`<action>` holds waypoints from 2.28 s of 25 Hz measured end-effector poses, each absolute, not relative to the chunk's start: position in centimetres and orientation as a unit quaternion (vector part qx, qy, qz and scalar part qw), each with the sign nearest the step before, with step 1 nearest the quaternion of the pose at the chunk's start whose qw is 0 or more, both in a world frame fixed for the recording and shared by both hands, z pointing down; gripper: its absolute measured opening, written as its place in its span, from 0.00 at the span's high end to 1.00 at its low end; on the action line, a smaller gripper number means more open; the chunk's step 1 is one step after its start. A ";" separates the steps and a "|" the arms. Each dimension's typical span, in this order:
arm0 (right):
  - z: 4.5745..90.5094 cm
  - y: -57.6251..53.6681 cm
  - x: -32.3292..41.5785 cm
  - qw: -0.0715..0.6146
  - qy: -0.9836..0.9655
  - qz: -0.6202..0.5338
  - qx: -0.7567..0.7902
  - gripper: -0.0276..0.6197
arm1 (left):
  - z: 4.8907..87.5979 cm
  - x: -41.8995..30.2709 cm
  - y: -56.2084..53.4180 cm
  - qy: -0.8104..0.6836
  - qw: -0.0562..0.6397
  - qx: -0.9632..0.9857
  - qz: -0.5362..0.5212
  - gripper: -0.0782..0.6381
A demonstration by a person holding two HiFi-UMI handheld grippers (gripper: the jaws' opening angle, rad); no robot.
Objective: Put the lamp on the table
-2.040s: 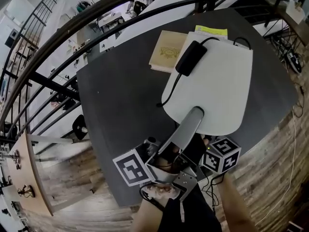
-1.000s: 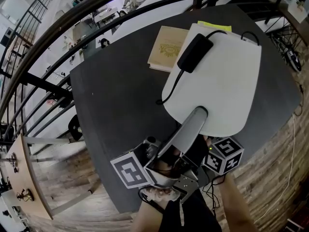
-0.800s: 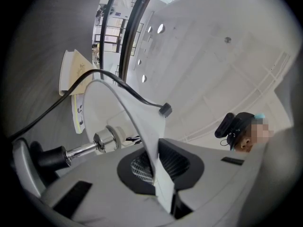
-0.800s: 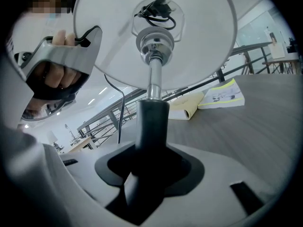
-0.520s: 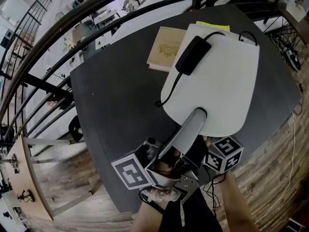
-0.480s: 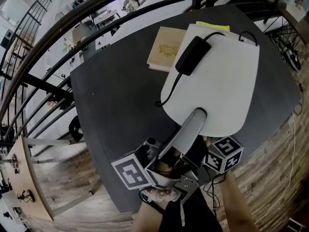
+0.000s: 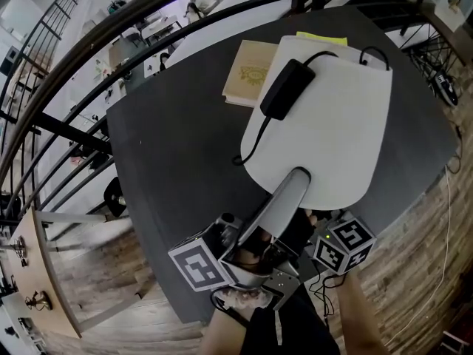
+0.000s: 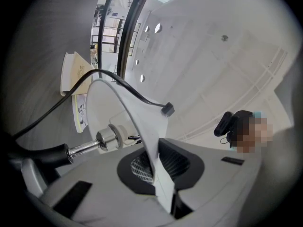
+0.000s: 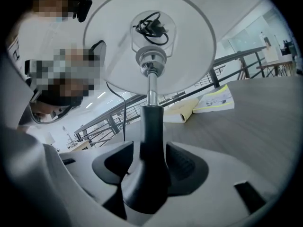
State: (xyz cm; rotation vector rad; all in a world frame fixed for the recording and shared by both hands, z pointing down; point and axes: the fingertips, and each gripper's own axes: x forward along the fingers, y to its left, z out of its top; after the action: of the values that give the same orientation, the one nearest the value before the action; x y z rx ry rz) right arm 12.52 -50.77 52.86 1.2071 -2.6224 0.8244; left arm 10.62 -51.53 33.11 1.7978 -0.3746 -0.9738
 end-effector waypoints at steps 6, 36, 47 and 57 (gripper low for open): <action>51.8 -49.3 13.0 0.064 -0.869 0.263 0.413 0.59 | 33.3 10.4 -50.6 -0.157 0.502 0.747 -0.407 0.84; 52.8 -40.8 13.9 0.050 -0.834 0.296 0.463 0.84 | 34.6 10.0 -44.1 -0.157 0.479 0.767 -0.396 0.78; 53.9 -39.2 13.1 0.061 -0.824 0.313 0.468 0.92 | 35.7 9.0 -42.2 -0.154 0.481 0.762 -0.406 0.75; 54.9 -38.3 13.3 0.069 -0.811 0.316 0.488 0.92 | 36.5 8.0 -40.9 -0.152 0.483 0.758 -0.411 0.73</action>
State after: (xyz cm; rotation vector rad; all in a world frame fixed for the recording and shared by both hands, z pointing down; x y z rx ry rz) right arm 13.30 -38.28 54.90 1.4695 -2.4397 0.9508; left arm 7.96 -40.91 36.51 1.8474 -0.3696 -1.0004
